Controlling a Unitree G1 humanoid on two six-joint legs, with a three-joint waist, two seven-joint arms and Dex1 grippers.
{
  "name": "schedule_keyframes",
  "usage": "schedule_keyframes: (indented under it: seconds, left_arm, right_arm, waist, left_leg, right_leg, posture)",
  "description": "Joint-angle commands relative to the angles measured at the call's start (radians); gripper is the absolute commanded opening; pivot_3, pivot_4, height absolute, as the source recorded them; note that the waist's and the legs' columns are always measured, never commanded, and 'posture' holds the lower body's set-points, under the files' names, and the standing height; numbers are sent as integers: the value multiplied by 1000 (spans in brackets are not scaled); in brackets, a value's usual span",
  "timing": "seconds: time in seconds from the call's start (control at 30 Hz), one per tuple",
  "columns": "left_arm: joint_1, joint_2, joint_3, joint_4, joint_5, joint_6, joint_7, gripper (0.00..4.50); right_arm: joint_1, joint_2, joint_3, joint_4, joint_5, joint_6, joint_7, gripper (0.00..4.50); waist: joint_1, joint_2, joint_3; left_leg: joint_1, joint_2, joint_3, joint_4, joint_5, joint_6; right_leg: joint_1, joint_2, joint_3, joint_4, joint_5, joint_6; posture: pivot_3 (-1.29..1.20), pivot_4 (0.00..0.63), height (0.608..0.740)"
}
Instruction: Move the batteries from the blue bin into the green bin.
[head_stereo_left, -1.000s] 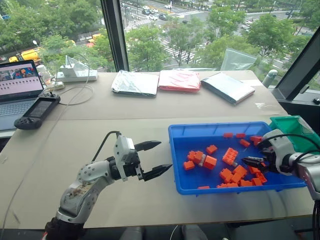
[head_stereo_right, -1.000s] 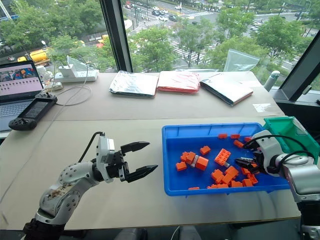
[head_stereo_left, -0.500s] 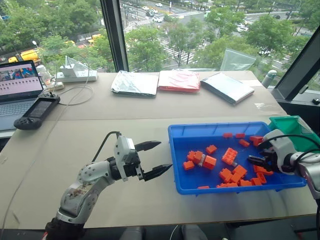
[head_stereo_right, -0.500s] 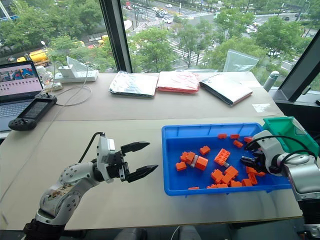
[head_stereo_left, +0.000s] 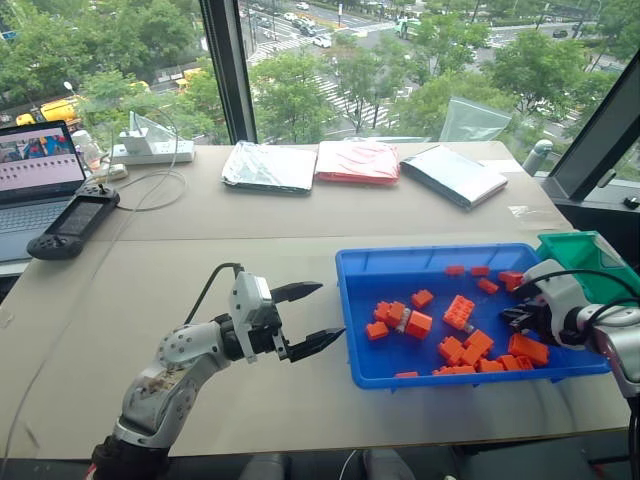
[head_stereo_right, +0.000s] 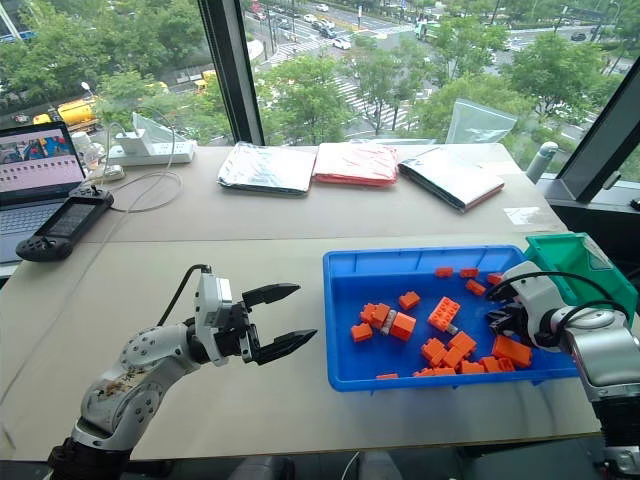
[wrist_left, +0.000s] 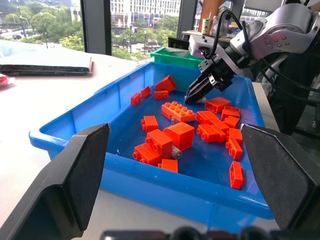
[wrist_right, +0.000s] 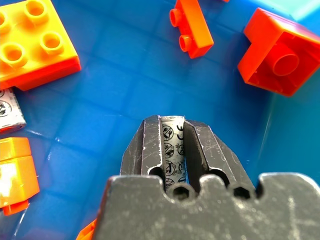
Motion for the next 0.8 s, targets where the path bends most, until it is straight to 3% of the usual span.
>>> schedule_keyframes:
  seconds: [0.03, 0.43, 0.8]
  left_arm:
    - [0, -5, 0, -34, -2, -21, 0, 4500]
    - [-10, -9, -5, -26, -1, -16, -2, 4500]
    - [-25, -16, 1, -19, -13, -19, -7, 4500]
  right_arm:
    - [1, -10, -46, -32, -3, 0, -12, 395]
    - [-64, 1, -293, -206, 82, 161, -101, 395]
    - [-258, 39, -363, 70, -82, -18, -462, 395]
  waist:
    - [0, 0, 0]
    - [-1, 1, 0]
    - [1, 1, 0]
  left_leg:
    - [0, 0, 0, 0, 0, 0]
    - [-2, 0, 0, 0, 0, 0]
    - [-2, -1, 4, -1, 0, 0]
  right_leg:
    - [0, 0, 0, 0, 0, 0]
    - [-2, 0, 0, 0, 0, 0]
    - [-2, -1, 0, -1, 0, 0]
  posture:
    - [0, 150, 740]
    - [0, 150, 740]
    - [0, 150, 740]
